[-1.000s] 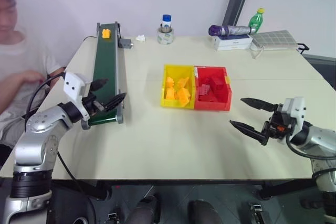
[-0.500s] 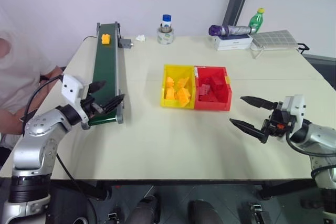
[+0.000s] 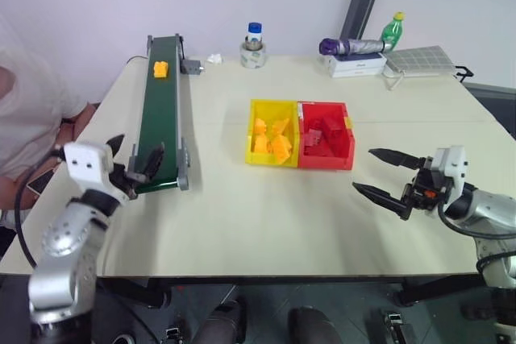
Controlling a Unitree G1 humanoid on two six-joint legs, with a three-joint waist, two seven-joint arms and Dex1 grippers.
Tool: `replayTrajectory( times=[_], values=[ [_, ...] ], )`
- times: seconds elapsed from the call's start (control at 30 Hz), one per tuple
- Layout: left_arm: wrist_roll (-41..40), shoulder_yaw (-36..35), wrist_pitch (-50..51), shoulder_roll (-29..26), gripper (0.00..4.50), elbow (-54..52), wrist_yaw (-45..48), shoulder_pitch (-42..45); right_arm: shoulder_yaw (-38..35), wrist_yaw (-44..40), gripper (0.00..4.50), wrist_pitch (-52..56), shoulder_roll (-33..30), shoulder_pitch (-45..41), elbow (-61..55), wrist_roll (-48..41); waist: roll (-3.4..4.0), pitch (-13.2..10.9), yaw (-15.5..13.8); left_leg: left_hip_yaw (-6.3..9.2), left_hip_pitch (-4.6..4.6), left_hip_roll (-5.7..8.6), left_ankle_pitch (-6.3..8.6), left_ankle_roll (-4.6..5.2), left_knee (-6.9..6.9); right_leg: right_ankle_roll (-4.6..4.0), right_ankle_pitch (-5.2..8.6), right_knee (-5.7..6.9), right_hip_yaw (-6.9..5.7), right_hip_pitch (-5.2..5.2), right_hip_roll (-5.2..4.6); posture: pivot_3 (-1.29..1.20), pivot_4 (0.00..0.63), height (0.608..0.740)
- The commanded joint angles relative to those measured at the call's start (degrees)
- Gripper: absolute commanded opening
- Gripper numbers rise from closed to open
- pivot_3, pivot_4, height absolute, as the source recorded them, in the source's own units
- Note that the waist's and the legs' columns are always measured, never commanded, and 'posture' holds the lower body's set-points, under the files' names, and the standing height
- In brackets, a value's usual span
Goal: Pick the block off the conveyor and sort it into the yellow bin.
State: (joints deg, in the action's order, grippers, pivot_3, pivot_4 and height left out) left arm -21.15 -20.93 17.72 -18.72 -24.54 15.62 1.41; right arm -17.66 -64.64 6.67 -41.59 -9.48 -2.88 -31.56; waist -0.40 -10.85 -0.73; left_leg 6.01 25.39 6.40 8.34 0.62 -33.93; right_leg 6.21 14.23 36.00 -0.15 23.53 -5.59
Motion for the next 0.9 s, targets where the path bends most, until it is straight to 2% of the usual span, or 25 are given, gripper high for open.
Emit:
replayTrajectory(
  times=[0.03,0.1,0.3,0.9],
  values=[
    [4.07,1.49,-1.09,3.63,4.46,-5.74,-6.77,-2.33,-0.11,-0.29,4.5,-1.46,-0.1,-1.14,-0.45,-0.07,-0.01,0.0,-0.12,0.0,0.0,0.0,0.0,0.0,-0.01,0.0,0.0,0.0,0.0,-0.02,0.0,0.0,0.15,0.74],
    [4.76,1.93,-0.23,5.98,4.46,-6.51,-9.45,-2.93,0.05,-0.32,4.5,-1.56,-0.08,-1.16,-0.39,-0.17,-0.01,0.0,-0.23,0.0,-0.01,0.0,0.0,0.0,-0.01,0.0,0.0,0.01,-0.03,-0.05,-0.01,0.0,0.15,0.74],
    [5.77,4.12,1.83,8.36,4.46,-7.27,-12.71,-1.78,0.5,-0.35,4.5,-1.85,-0.1,-1.37,-0.17,-0.23,0.0,0.01,-0.03,0.0,-0.01,0.0,0.0,0.0,-0.02,0.0,0.01,0.01,-0.05,-0.07,-0.01,0.0,0.15,0.74],
    [6.51,4.09,2.65,6.18,4.46,-0.87,-12.94,5.54,0.45,0.04,4.5,-2.23,-0.14,-1.46,-0.06,-0.31,-0.01,0.01,-0.07,0.0,-0.01,0.01,0.0,0.0,-0.02,0.01,0.01,-0.01,-0.07,-0.06,0.01,0.0,0.15,0.74]
  ],
)
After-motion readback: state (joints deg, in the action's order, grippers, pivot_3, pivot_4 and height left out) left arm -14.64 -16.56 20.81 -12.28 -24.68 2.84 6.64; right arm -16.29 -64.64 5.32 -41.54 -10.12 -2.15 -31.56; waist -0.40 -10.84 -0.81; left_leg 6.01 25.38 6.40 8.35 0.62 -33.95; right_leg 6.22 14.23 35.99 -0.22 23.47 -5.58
